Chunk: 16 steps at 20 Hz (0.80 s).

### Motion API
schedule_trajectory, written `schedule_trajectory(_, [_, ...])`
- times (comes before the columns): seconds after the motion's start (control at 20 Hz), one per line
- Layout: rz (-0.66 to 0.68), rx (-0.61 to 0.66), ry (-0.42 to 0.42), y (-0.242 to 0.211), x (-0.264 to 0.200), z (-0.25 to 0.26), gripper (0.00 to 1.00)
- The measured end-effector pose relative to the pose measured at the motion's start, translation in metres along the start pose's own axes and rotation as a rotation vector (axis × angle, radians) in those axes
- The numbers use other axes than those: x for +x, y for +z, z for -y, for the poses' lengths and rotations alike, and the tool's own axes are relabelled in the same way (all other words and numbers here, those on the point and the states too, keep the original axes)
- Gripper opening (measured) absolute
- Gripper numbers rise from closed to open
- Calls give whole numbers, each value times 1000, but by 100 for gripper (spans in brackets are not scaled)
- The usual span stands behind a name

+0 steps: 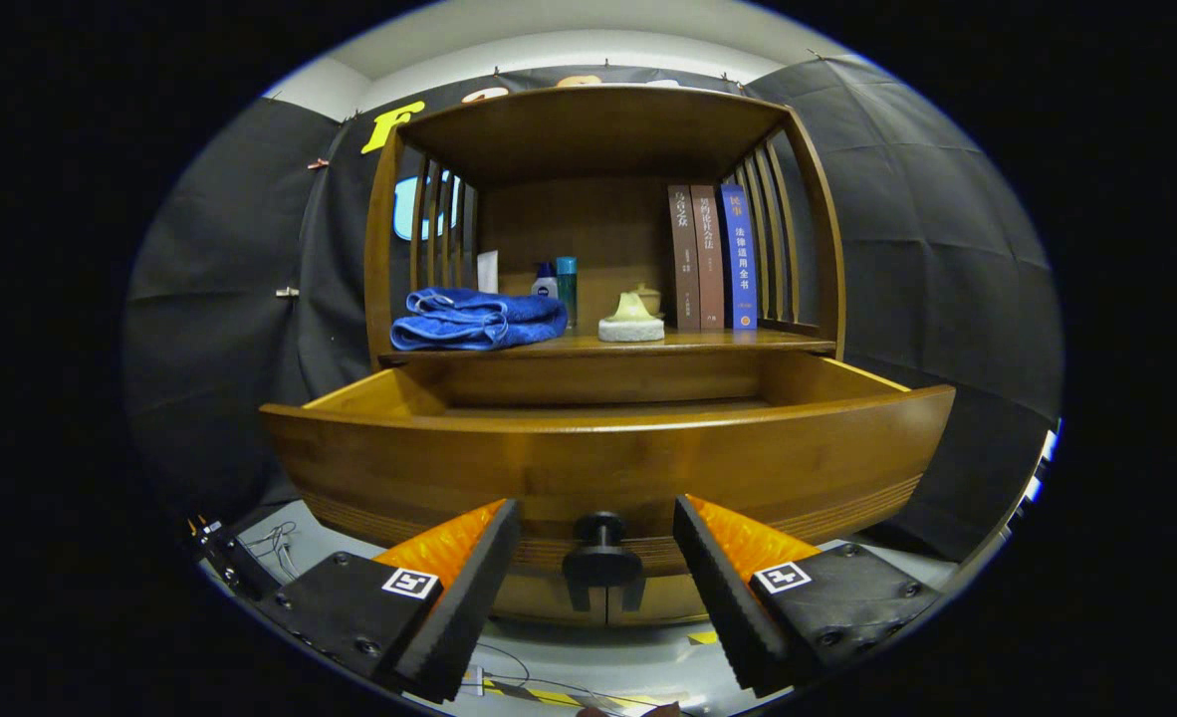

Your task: Pull open the drawer, take out the items inside it, and place them on the countertop above the cabinet.

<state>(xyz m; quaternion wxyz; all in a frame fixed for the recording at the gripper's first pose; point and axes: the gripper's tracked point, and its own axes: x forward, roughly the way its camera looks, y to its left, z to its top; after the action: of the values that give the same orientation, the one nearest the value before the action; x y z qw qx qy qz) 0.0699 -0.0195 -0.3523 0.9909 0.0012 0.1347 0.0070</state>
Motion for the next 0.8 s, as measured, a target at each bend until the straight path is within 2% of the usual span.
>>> schedule_trajectory(0.1, [-19,-6,-36,-6,7,6,99])
schedule_trajectory(0.3, [-1,-14,-41,-3,10,2,99])
schedule_trajectory(0.8, [-4,-19,-60,13,63,0,99])
